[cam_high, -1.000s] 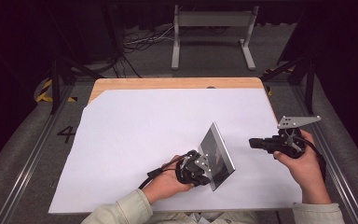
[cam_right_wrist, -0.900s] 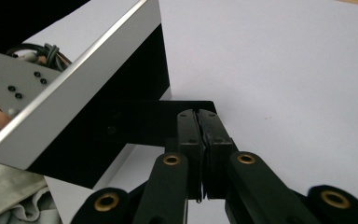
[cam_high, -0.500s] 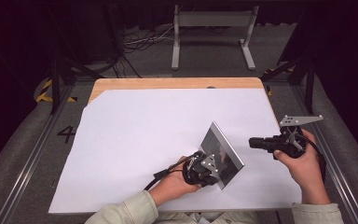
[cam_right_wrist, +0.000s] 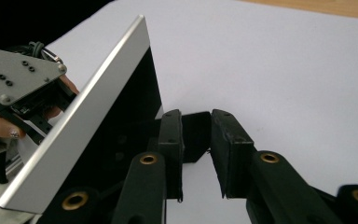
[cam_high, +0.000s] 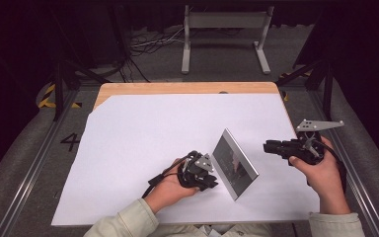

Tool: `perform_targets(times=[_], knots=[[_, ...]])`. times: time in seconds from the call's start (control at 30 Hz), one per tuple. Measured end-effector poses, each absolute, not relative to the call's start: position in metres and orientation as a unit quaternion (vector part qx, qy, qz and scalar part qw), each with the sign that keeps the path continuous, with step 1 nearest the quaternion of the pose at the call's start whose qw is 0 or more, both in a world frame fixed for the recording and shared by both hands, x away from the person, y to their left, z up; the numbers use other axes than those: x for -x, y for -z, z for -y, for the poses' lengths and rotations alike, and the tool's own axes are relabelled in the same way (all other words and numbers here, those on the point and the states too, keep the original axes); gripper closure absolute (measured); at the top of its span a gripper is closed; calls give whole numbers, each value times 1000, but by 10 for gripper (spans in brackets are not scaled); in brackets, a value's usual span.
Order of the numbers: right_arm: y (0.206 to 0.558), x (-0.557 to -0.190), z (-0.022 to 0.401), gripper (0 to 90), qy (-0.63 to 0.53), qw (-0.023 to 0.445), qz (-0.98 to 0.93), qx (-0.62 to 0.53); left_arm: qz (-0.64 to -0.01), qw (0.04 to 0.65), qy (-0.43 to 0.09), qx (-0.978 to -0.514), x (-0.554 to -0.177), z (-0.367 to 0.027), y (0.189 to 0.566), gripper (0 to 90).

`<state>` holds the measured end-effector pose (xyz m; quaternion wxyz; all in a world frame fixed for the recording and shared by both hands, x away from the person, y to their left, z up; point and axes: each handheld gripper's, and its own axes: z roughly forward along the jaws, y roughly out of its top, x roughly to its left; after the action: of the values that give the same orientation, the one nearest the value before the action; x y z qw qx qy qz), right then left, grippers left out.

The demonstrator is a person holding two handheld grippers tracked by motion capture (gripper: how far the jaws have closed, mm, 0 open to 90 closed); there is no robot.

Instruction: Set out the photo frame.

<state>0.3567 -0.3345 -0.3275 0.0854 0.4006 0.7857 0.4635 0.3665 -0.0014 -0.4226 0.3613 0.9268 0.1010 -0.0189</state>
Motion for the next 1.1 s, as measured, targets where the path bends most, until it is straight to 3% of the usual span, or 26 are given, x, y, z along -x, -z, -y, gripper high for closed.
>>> perform_targets(times=[0.43, 0.87, 1.1], knots=[[318, -355, 334, 630, -482, 123, -778, -384, -166, 396, -7, -903, -387, -55, 412, 686], [311, -349, 322, 546, -510, 124, -755, -393, -223, 427, -23, -876, -403, -90, 404, 637], [307, -351, 318, 573, -514, 94, -754, -398, -250, 440, -25, -862, -413, -108, 403, 601]])
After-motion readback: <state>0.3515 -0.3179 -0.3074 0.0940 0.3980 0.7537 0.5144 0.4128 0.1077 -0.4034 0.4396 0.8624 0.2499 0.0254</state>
